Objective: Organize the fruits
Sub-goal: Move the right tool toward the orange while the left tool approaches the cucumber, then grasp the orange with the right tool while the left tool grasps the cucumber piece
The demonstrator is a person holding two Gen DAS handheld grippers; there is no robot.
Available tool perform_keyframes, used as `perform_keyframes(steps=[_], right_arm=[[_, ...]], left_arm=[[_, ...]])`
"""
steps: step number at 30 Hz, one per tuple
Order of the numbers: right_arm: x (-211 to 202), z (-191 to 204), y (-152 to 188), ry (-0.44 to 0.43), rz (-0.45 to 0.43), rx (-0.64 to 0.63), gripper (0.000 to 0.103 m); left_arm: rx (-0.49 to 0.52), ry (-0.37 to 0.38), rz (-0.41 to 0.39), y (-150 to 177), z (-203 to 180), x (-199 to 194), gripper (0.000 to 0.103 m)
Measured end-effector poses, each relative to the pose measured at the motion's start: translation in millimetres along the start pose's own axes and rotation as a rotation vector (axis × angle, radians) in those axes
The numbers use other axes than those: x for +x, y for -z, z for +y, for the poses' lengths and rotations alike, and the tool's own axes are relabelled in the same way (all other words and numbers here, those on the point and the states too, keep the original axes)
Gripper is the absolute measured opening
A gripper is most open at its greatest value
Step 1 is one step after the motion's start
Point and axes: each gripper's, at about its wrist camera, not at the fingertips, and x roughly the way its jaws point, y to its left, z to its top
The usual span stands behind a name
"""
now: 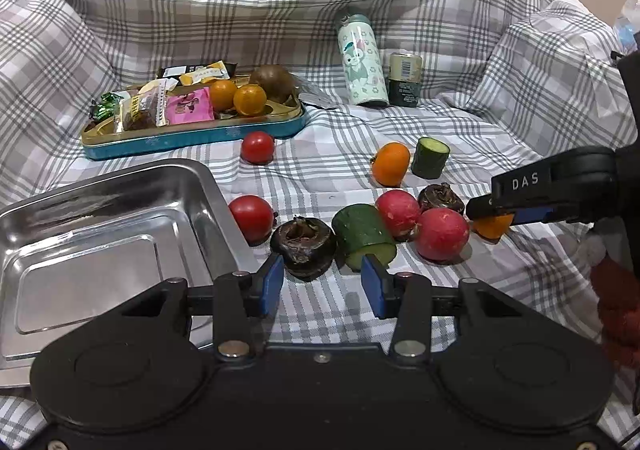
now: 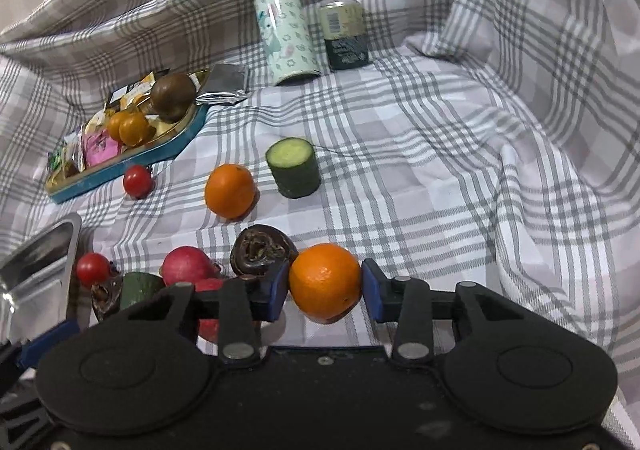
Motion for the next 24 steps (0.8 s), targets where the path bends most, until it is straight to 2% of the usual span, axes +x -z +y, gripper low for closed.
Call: perform_keyframes(steps=[10,19,24], right_arm=[[-2.1,-0.4,-0.3,0.018,-0.023,-0.006,0.040],[0.8,3.4,1.3,0.034,0.004,-0.020,0.041],[0.4,0.0,1.9,0.027,0.004,-0.017,0.040]], left_arm=[[0.027,-0.007,0.006,-0.5,-8.3,-1.4,0.052],[0.022,0.003,-0.006,-9.6,-13.3,-12.5,0.052],[0.019,-0.004,0.016,-19.9,-18.7,-8.5,0.052]])
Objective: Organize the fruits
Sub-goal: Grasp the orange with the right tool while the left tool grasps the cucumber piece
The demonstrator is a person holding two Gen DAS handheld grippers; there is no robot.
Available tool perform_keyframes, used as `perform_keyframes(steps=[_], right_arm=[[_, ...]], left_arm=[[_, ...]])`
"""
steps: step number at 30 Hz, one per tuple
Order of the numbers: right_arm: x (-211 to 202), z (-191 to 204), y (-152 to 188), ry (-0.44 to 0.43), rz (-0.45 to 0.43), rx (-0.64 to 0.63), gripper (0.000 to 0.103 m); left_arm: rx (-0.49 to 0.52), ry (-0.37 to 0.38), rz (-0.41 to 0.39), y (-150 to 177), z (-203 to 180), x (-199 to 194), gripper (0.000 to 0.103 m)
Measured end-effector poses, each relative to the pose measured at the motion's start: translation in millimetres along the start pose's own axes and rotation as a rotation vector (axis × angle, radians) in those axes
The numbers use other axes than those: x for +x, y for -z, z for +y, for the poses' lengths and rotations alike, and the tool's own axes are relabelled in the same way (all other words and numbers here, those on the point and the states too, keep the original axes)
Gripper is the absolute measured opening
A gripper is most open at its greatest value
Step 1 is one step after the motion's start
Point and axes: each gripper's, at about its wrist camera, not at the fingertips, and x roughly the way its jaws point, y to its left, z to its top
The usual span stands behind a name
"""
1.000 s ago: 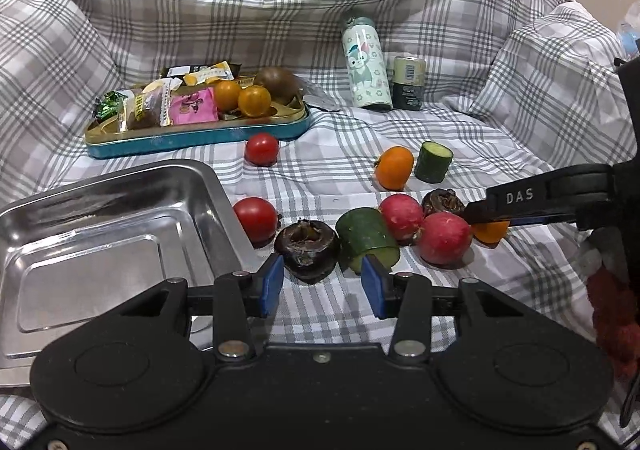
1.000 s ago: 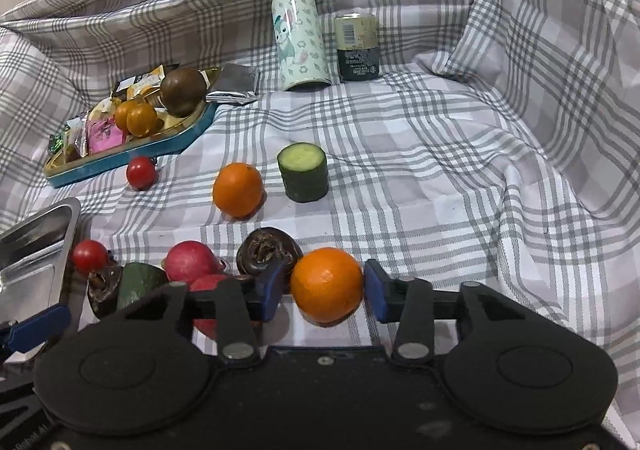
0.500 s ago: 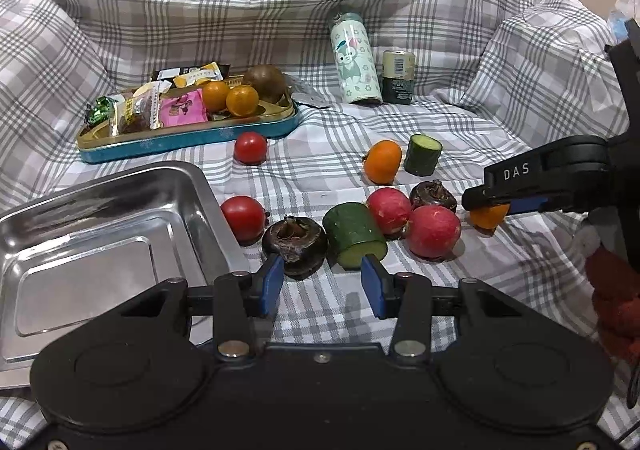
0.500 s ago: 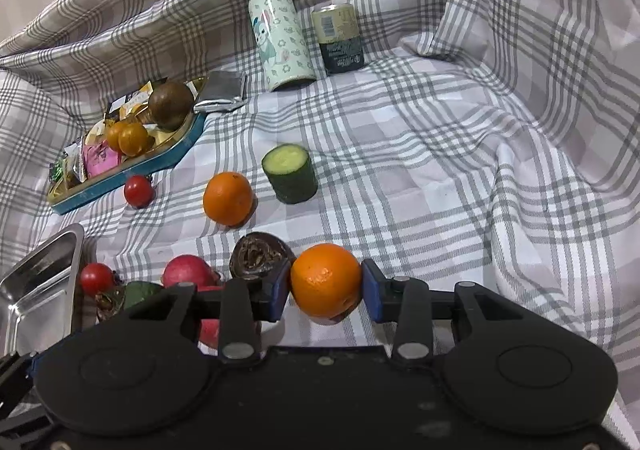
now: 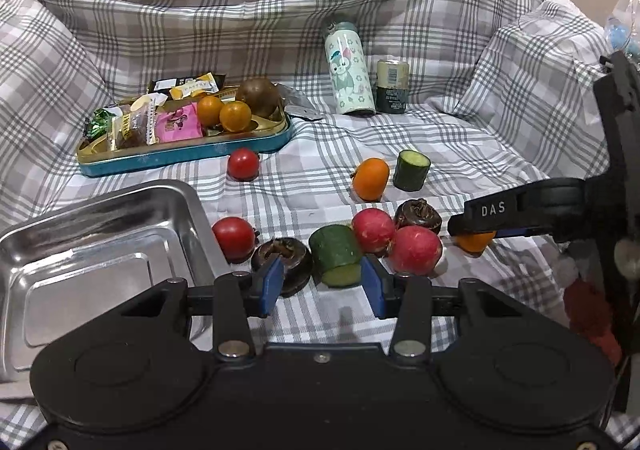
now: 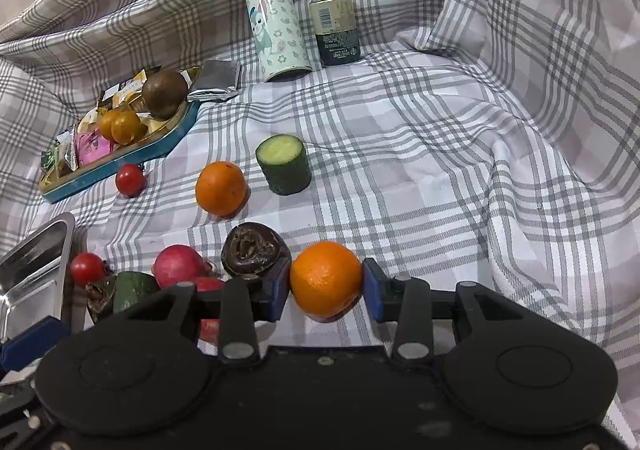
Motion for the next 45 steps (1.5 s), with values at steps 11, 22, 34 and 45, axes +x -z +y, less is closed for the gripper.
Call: perform_keyframes(steps=[11,22,34,45], right_arm=[[-12.9,-3.6,-3.0,0.008,-0.119,0.017,0.040],[-14.2,-5.5,-4.9,-0.023,-0.122,0.045,0.040],[-14.5,-3.3,-4.3,-0.043,-0.126,0.037,0.040],[-18.8,-3.8,-3.7,-0.078,-0.153,0.033,0.040]], left_arm=[[-0.023,-0.024,0.058,-8.7,-12.6,27.9,0.052],[0.015,-0.056,0.072,-6.1,-25.9,41.8,0.052],[0.047,-0.064,0.084,-7.7,-25.9,48.7,0.050],[-0.057,-0.064,0.010,-10.5,-10.2,32.0,0.045]])
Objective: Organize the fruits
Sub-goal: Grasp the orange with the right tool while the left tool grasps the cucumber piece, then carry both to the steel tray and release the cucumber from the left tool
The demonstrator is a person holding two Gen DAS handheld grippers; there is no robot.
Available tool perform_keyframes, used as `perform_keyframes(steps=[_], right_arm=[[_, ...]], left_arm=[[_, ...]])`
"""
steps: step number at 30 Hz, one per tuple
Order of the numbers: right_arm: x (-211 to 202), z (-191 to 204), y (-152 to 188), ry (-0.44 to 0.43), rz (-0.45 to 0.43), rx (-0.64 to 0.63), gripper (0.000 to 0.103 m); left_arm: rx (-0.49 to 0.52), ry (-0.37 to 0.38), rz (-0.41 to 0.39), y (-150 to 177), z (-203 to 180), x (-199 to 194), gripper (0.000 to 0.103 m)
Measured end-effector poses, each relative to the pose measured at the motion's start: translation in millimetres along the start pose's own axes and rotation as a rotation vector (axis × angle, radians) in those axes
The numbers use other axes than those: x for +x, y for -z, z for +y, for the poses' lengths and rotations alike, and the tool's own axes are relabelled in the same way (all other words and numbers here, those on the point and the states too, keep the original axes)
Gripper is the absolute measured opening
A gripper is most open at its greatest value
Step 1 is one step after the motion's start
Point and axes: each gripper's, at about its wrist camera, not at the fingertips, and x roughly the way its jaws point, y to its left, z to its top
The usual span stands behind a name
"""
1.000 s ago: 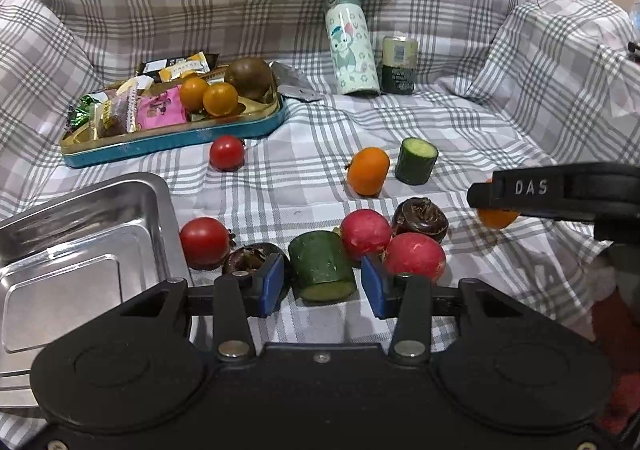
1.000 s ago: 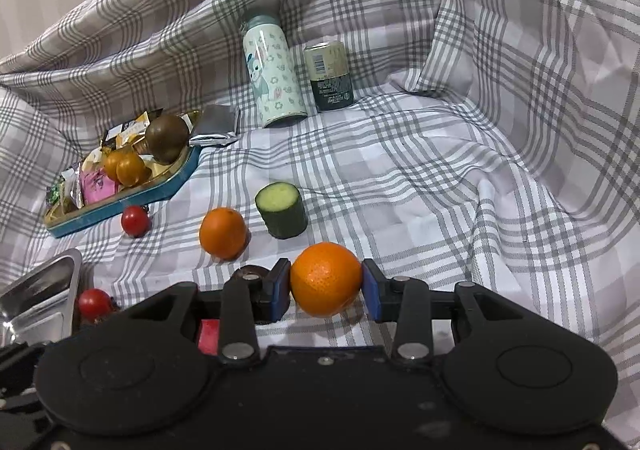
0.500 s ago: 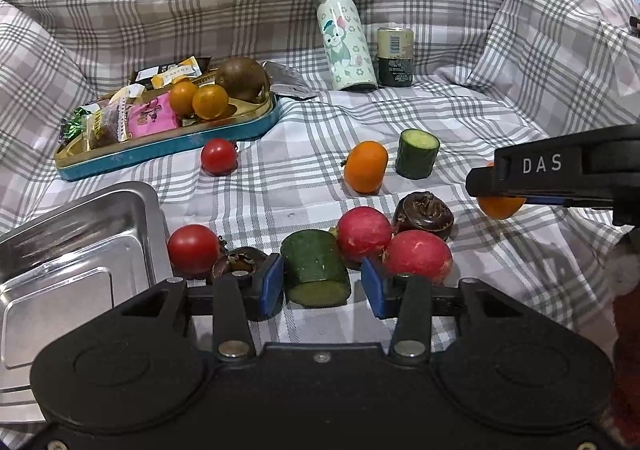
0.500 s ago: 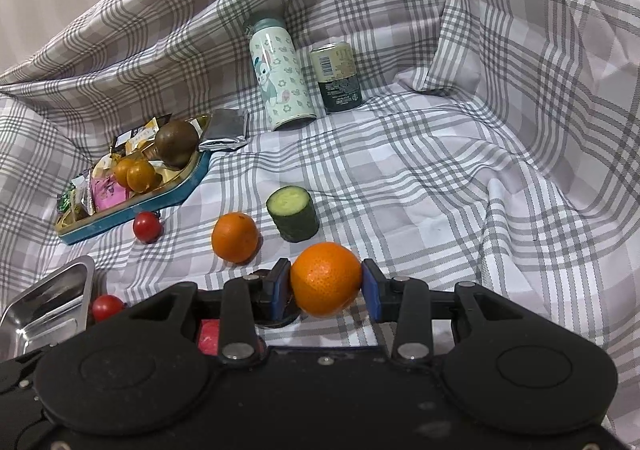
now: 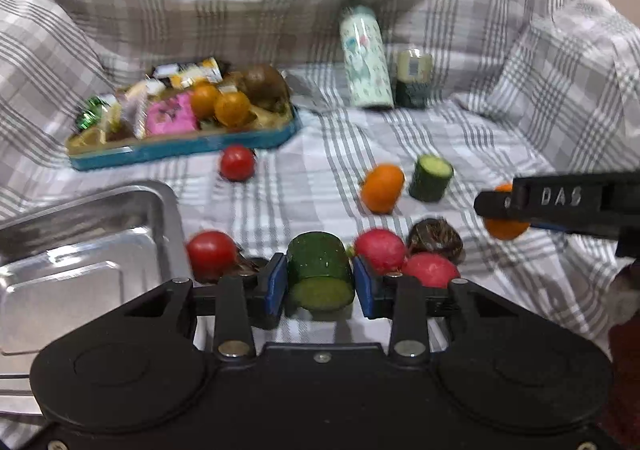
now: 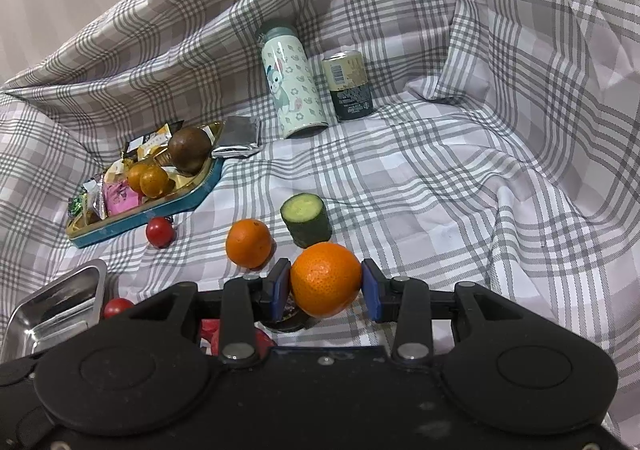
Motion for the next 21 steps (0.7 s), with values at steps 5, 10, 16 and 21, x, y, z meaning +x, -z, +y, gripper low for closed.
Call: perform_keyframes(steps=[5,10,16,21], right_arm=[[-4.1,5.9,0.9,-0.037,-0.024,-0.020,0.040],[-9.4,16.2,2.8,-0.088,-0.055,-0.060,0.040],[-14.3,35.0,8.5,-0.148,-0.076,-0.127,0.040],[-19.3,51.8,16.6,-0.184,-0.085,-0.213,0.040]], left_arm=[[-0.029,-0.026,-0.067,-6.8,14.1,-25.3,0.045],[-0.078,-0.096,-0.099,-7.4,42.1,-45.1,0.045],[-0.152,-0.198,-0.117,-0.8,82.3,-63.3,0.045],[-0.193,-0.265,-0.133,4.6,110.3,-74.4,0.045]])
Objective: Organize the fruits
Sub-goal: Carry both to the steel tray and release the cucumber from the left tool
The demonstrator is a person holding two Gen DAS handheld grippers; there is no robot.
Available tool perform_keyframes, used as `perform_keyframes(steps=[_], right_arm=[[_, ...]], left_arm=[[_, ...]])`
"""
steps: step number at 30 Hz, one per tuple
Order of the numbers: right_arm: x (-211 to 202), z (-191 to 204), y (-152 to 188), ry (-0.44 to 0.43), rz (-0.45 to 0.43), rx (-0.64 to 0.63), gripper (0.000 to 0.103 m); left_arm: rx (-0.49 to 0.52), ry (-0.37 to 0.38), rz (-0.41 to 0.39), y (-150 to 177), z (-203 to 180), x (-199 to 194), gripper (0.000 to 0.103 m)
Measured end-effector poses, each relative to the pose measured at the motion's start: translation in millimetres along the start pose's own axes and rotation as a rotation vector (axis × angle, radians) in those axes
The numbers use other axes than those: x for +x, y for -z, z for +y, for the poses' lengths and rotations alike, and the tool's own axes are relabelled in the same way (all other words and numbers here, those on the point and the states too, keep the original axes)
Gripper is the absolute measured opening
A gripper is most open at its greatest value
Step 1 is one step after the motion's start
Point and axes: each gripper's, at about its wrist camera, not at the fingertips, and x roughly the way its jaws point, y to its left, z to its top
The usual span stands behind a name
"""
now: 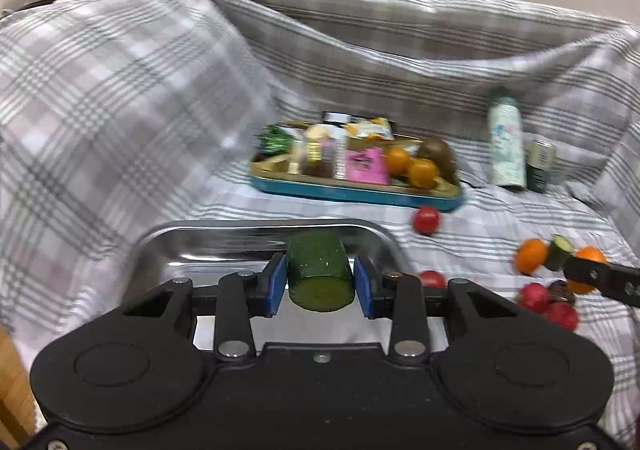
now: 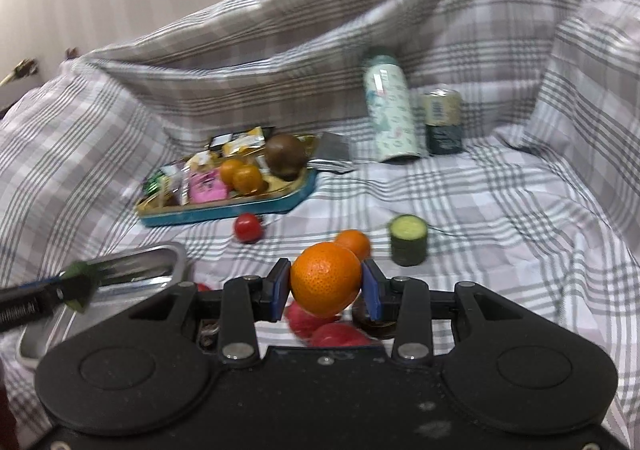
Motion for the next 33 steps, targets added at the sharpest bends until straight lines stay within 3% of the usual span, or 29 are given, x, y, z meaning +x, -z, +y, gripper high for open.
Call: perform_keyframes(steps=[5,9,15,20,27,33], right_arm=[[-1.9,23.2,3.4,-0.033,0.026,-0.097,0.040],[-7.3,42.4,-3.2,-0.109,0.058,-0.116,0.040],[8.9,86.0,-11.7,-0.218,0.090,-0.208,0.040],[25.9,114.8,-15.1,-0.278,0.079,-0.266,0.040],[46.2,131.4,-8.4,-0.297,0.072,-0.269,0.040],[60.9,130.3,7.2,-0.296,0.125,-0.265,0.040]], left_arm=[[-0.024,-0.037,-0.006,0.3,23.1,-2.8,0.045],[-0.051,-0.041,-0.002,-1.7,33.1,-2.5,0.045],[-0.011,-0.084,-0.027,-5.8,34.3,-5.4,0.043],[-0.038,-0.116,-0.013,-5.7,45.6,-3.5,0.043],[-0.101,-0.127,0.018,-3.3,56.1,4.7,0.042],[-0.135,-0.117,0.043,-4.0,58.7,10.9,0.042]])
